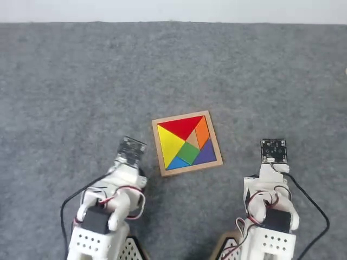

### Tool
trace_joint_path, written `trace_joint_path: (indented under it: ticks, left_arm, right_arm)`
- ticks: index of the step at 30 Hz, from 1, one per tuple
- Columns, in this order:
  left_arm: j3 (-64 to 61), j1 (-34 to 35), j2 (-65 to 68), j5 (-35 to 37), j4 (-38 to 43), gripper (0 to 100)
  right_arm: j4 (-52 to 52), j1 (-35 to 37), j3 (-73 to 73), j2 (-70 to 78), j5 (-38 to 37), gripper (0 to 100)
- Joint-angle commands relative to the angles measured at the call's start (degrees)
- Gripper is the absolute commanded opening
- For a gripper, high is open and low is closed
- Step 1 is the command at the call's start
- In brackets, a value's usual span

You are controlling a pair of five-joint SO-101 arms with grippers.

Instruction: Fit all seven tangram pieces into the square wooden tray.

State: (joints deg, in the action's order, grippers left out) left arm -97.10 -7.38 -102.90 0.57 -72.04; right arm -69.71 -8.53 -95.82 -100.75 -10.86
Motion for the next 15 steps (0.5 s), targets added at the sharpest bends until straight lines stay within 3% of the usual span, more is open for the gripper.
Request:
trace_joint_path:
  ticks: [1, 5, 15]
  left_arm:
    - [0.66, 6.68, -1.49, -0.53, -0.44, 1]
    - [0.66, 9.76, -1.41, -0.53, -0.35, 1]
    - [0.66, 9.67, -1.41, -0.53, -0.35, 1]
  right_arm:
    - [-0.13, -0.31, -0.70, -1.19, -0.18, 2.7]
    - [-0.13, -0.31, -0.70, -1.19, -0.18, 2.7]
    - [-0.13, -0.40, -0.70, -1.19, -0.18, 2.7]
